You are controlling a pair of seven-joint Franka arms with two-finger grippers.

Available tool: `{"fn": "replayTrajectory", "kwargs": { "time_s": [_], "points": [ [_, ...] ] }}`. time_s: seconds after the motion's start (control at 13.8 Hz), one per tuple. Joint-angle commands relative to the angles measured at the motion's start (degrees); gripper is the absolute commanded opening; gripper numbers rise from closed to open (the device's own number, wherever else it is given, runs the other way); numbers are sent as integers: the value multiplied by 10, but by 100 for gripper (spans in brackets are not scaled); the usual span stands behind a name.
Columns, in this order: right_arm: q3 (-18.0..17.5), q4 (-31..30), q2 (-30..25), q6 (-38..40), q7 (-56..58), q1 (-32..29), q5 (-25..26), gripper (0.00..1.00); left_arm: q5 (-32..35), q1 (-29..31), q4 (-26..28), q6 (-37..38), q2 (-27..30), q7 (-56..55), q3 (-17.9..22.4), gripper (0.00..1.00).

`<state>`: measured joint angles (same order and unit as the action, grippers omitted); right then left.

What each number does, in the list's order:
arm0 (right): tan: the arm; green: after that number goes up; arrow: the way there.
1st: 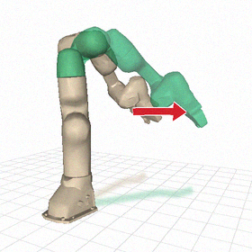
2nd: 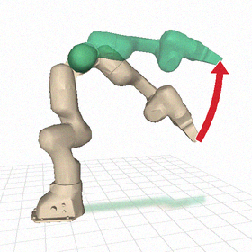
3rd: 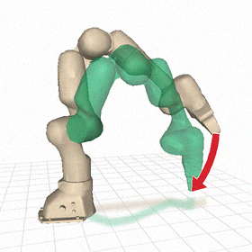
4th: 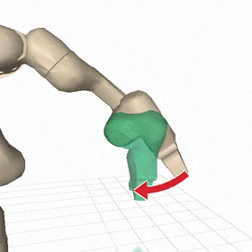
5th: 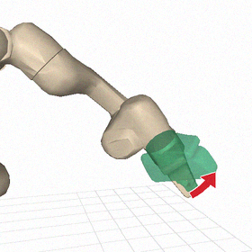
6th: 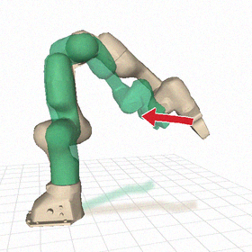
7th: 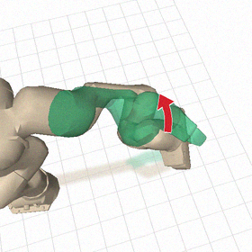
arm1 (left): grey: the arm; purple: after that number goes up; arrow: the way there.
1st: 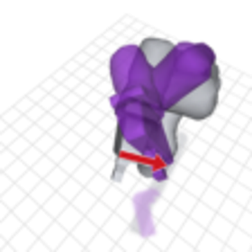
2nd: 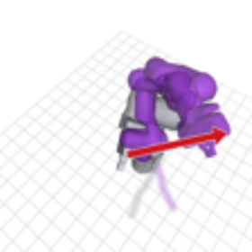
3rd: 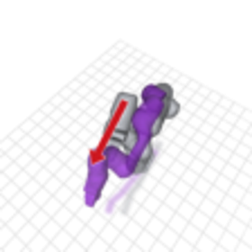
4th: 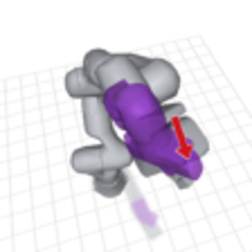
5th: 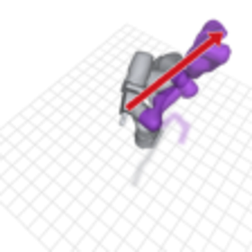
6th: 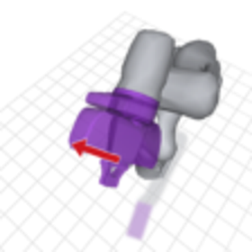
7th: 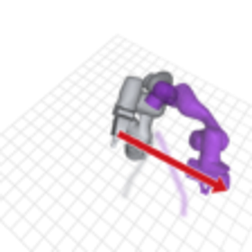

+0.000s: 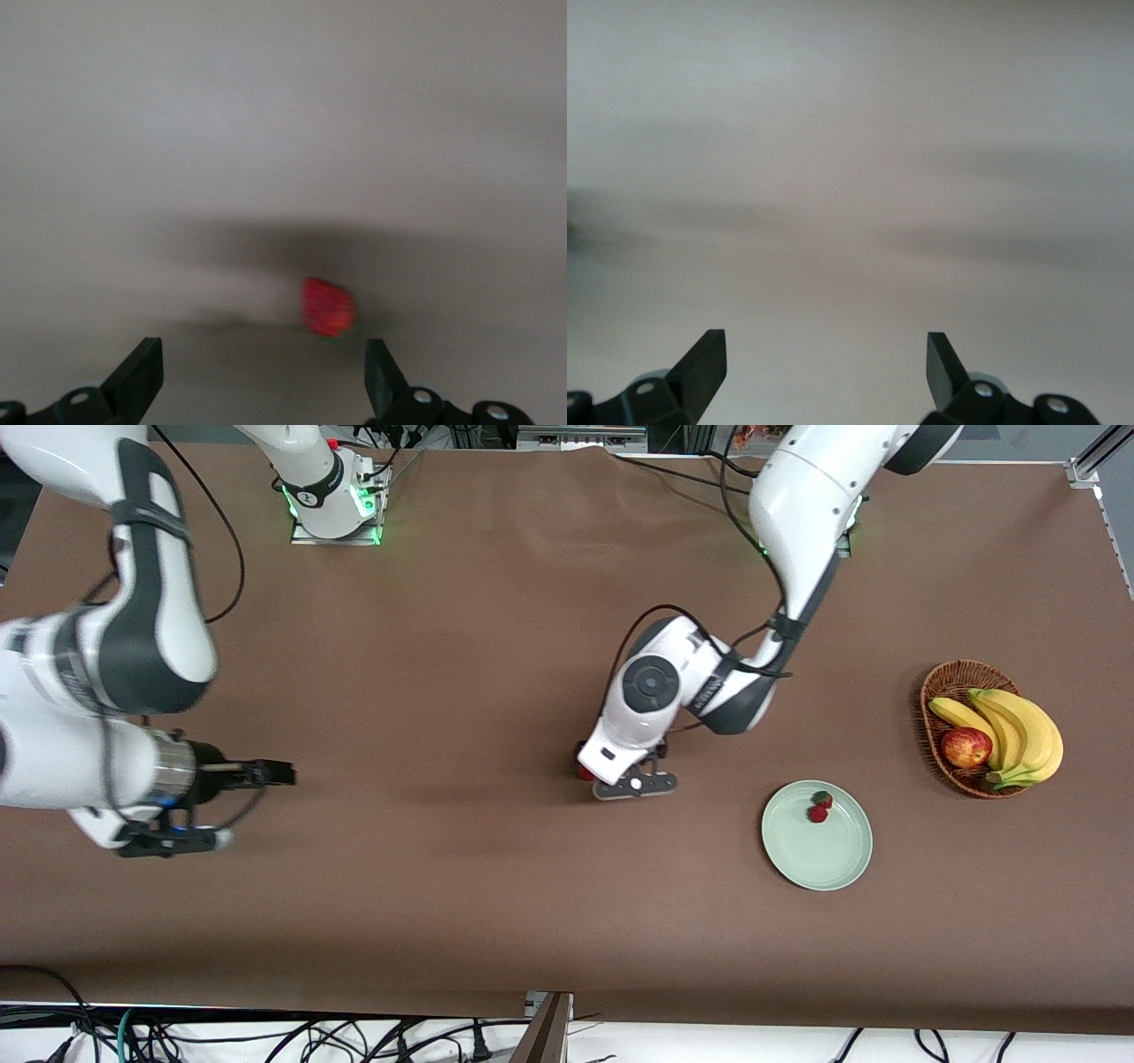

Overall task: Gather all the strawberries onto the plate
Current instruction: 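Grasp the last strawberry with the left gripper while the right arm rests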

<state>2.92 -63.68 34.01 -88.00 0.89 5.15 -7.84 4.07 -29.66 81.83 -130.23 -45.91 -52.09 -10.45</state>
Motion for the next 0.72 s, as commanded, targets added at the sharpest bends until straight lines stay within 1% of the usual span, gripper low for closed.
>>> {"fn": "replayTrajectory", "kwargs": {
  "time_s": [0.0, 0.07, 0.14, 0.29, 0.43, 0.51, 0.58, 0.65],
  "points": [
    [-5, -16, -54, 48, 17, -22, 49, 100, -4, -24, -22, -43, -40, -56, 15, 100],
    [-5, -28, -77, 56, 17, -24, 81, 100, -4, -27, -22, -52, -42, -63, 18, 100],
    [-5, -56, -106, 54, 14, -26, 91, 100, -5, -28, -23, -54, -42, -63, 21, 100],
    [-6, -113, -161, 48, 12, -31, 87, 100, -4, -28, -23, -54, -44, -56, 21, 100],
    [-10, -144, -191, 44, 16, -31, 87, 100, -3, -30, -25, -63, -54, -54, 23, 99],
    [-11, -163, -208, 43, 12, -31, 86, 100, -3, -32, -32, -71, -60, -54, 23, 88],
    [-11, -172, -236, 42, 9, -32, 84, 100, -3, -33, -40, -72, -72, -54, 23, 81],
    [-11, -185, -255, 33, 10, -32, 84, 100, -3, -41, -52, -72, -80, -56, 23, 77]
  ]
}}
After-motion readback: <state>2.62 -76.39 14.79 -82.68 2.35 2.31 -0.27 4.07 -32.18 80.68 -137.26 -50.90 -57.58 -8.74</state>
